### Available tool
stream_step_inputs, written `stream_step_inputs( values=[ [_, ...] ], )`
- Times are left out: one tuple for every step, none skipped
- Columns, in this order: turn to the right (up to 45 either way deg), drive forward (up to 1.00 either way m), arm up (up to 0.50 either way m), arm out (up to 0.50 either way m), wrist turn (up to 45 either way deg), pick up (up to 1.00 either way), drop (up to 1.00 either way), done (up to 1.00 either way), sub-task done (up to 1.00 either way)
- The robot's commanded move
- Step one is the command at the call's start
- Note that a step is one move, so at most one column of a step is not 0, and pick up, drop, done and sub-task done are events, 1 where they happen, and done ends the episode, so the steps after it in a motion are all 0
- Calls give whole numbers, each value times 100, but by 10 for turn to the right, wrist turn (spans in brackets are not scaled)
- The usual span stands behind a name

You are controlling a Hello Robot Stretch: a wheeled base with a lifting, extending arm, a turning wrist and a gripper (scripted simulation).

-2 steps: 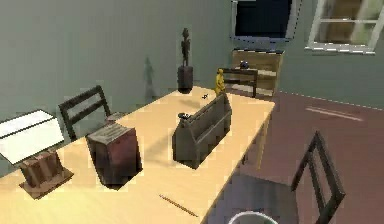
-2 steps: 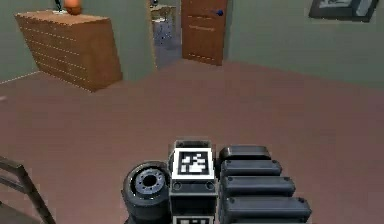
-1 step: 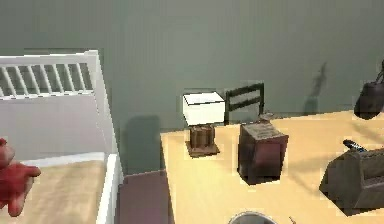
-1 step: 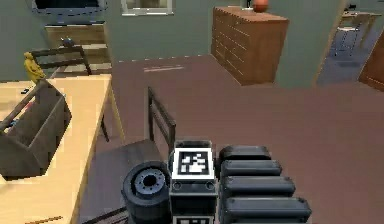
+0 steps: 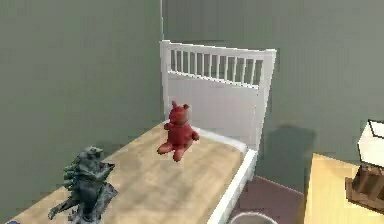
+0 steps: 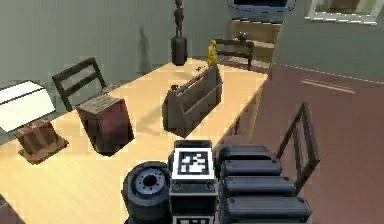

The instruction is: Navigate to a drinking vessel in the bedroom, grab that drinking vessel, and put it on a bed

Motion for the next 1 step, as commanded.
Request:
stream_step_inputs(
  values=[
    [-390, 0, 0, 0, 0, 0, 0, 0, 0]
  ],
)
